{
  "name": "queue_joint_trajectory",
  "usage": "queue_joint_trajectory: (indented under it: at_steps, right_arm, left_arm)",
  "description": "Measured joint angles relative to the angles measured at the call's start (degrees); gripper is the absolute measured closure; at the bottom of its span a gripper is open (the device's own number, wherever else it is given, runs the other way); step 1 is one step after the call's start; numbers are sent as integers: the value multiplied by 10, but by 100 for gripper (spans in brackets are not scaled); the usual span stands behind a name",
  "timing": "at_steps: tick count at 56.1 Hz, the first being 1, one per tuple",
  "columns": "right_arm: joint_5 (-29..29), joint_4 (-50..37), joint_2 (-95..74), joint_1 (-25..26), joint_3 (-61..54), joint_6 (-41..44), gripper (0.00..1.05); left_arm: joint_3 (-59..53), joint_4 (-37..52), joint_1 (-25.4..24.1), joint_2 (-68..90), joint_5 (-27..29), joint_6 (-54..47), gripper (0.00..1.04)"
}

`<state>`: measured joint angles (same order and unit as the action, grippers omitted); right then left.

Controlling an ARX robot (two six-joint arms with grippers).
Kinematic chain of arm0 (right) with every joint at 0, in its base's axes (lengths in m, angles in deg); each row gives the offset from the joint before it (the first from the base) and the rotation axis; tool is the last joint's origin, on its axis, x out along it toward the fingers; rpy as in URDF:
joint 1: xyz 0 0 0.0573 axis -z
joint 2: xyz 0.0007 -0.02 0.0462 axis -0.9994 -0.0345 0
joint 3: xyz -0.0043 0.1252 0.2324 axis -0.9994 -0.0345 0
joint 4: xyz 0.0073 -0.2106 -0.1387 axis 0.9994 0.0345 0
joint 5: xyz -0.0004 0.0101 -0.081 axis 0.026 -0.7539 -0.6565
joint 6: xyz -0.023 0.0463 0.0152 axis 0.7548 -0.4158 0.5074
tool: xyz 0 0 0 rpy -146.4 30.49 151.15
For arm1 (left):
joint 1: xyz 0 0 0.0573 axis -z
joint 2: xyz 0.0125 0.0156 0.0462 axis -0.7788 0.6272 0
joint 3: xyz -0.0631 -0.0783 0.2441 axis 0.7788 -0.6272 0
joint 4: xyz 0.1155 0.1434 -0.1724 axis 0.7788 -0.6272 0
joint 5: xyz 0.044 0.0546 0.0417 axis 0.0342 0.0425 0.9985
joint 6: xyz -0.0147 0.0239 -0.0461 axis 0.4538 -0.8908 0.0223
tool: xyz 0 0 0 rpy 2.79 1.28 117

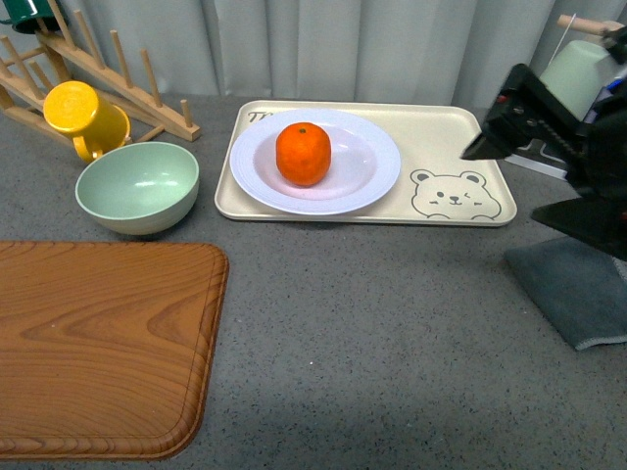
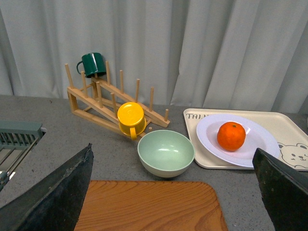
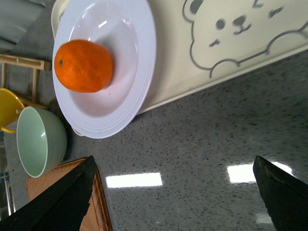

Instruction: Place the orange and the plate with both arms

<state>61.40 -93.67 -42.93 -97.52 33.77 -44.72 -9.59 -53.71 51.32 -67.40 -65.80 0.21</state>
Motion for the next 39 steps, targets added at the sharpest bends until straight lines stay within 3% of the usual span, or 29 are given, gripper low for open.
queue_joint_trajectory:
  at_steps: [7, 9, 13, 16, 21, 27, 39]
  right_arm:
    - [-39, -27, 63, 9, -66, 44, 9]
    - [-79, -93, 59, 6, -89, 76, 12]
    - [-186, -316, 36, 2, -163, 184, 25]
    - [-210, -466, 29, 4, -222, 248, 34]
    - [-214, -619, 56, 14, -275, 319, 48]
    - [-207, -657, 125, 26, -311, 356, 66]
    - [-186, -616, 220, 45, -385, 377, 104]
  left_arm:
    - [0, 0, 0, 0, 0, 0, 6]
    - [0, 0, 0, 0, 0, 0, 6]
    - [0, 0, 0, 0, 0, 0, 6]
    - [0, 0, 0, -1, 0, 0, 6]
    - [0, 0, 0, 0, 2, 0, 6]
    - [0, 0, 0, 0, 1, 0, 6]
    - [0, 0, 0, 0, 1, 0, 6]
